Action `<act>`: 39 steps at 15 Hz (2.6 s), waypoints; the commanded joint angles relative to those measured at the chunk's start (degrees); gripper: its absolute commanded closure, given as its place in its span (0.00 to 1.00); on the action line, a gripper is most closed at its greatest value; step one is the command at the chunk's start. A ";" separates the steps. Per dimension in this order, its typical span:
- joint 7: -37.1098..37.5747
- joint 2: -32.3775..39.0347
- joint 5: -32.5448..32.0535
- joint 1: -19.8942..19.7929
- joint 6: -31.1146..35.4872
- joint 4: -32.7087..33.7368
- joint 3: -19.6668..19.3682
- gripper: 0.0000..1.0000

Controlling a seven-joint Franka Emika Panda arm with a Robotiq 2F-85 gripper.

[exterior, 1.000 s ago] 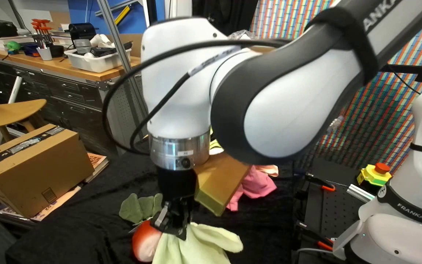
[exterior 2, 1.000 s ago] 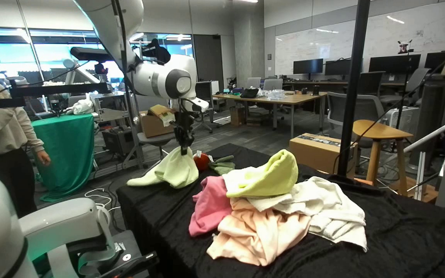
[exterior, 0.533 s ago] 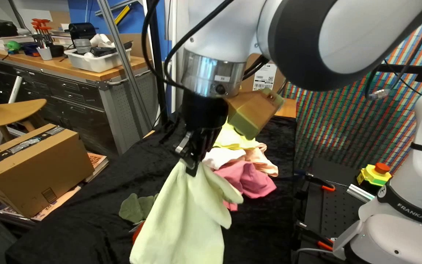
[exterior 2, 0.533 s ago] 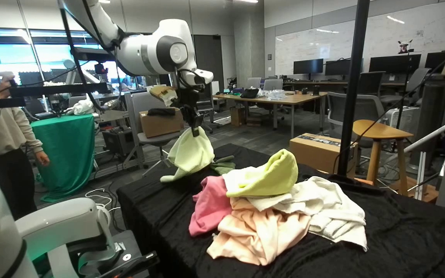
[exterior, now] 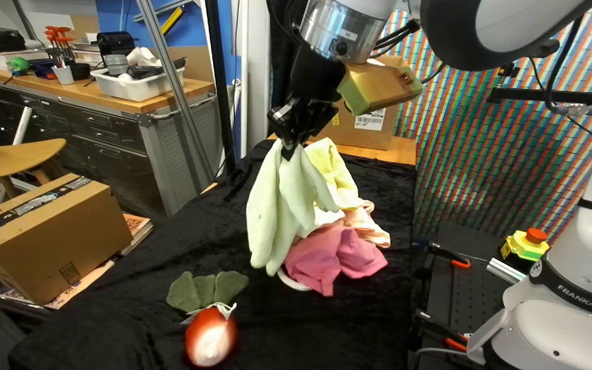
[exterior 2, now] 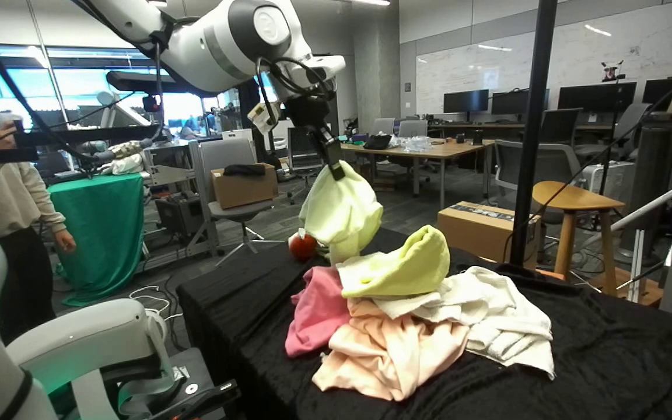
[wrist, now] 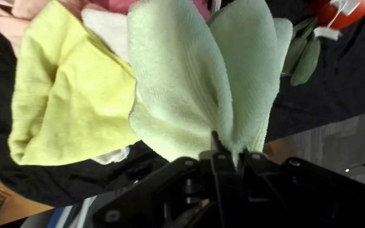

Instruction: Place the t-shirts, towels and radish in a pile on the table

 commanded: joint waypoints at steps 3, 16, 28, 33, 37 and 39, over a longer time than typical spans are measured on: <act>9.28 -1.85 -7.77 -6.68 -0.59 -1.52 1.51 0.94; 10.06 0.31 -13.16 -4.83 -16.85 1.98 2.93 0.12; 11.66 15.41 -19.63 4.83 -15.34 12.42 11.41 0.00; 11.96 25.13 -18.72 11.59 -14.22 18.63 10.32 0.00; 10.08 31.27 -15.61 15.59 -11.57 23.35 8.50 0.00; 9.09 34.75 -13.50 17.10 -9.57 25.71 7.50 0.00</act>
